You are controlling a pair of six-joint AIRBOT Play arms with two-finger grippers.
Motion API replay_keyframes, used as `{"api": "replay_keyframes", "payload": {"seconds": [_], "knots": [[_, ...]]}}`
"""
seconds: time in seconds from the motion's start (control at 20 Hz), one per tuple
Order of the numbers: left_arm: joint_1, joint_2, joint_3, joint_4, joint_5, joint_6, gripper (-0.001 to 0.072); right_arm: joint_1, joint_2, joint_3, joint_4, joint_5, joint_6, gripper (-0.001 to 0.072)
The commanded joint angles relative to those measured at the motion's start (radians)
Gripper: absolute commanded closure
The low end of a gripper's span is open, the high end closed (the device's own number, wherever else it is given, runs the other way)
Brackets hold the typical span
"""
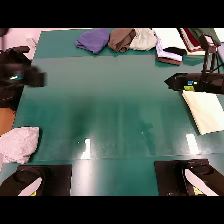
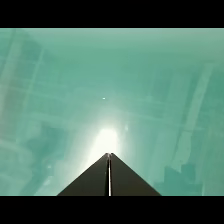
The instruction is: Fold the shirts.
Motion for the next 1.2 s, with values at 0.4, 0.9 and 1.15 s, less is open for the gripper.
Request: {"api": "replay_keyframes", "payload": {"seconds": [0.4, 0.9, 1.15], "knots": [[0.435, 0.079, -0.682, 0.216, -0.014, -0.014, 0.0039, 0.001, 0.001, 0.0, 0.0, -0.044, 0.0, 0.0696], [0.448, 0.079, -0.742, 0.197, -0.011, -0.065, 0.0678, 0.001, 0.001, 0.001, 0.001, -0.048, 0.0, 0.0696], [0.346, 0.079, -0.307, 0.197, -0.117, -0.004, 0.0689, 0.001, 0.001, 0.115, 0.008, -0.035, 0.0, 0.0697]]}}
